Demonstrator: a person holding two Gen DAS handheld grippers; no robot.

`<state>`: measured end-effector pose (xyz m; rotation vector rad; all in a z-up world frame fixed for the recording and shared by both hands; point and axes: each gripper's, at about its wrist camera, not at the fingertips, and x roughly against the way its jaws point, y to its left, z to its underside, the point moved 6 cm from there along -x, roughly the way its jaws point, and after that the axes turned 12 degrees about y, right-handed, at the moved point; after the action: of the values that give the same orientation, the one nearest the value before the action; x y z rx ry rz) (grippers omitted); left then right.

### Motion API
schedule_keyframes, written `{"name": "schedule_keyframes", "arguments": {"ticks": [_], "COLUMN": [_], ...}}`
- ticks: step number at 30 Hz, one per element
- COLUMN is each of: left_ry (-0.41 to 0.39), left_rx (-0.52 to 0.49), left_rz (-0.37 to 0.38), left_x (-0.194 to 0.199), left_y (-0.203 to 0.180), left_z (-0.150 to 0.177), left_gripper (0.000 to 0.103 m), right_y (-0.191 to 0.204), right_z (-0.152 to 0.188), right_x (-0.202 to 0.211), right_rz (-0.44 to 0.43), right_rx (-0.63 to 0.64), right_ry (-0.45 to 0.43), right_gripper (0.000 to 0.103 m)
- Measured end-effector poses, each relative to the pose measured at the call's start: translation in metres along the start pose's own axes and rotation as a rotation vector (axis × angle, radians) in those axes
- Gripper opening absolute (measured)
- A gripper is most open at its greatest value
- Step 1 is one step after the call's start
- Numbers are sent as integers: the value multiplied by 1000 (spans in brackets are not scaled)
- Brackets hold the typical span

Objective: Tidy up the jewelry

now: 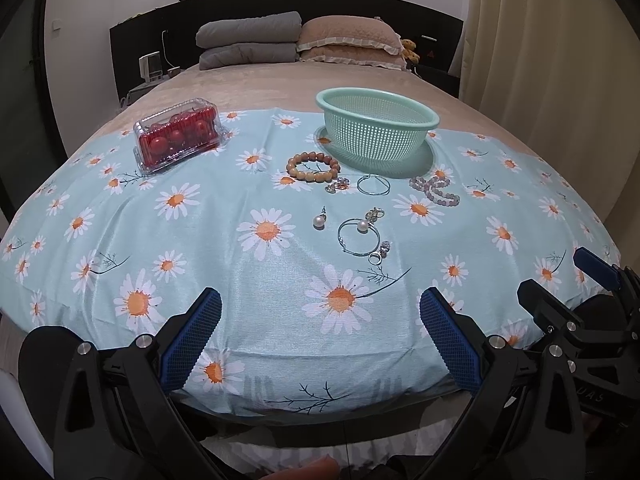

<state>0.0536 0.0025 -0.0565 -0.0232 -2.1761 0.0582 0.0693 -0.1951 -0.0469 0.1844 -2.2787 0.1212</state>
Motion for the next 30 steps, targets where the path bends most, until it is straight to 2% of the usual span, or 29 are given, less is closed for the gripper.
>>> {"name": "schedule_keyframes", "arguments": {"ticks": [30], "left_ry": [171], "left_rx": [60], "left_rz": [-29], "left_x": [-75], "left_y": [23], "left_z": [-19], "left_gripper": [97], "right_y": [-5], "right_z": [-18], "right_x": [-78], "right_rz": [10], "right_rx": [15], "right_ry": [150], "right_gripper": [95]}}
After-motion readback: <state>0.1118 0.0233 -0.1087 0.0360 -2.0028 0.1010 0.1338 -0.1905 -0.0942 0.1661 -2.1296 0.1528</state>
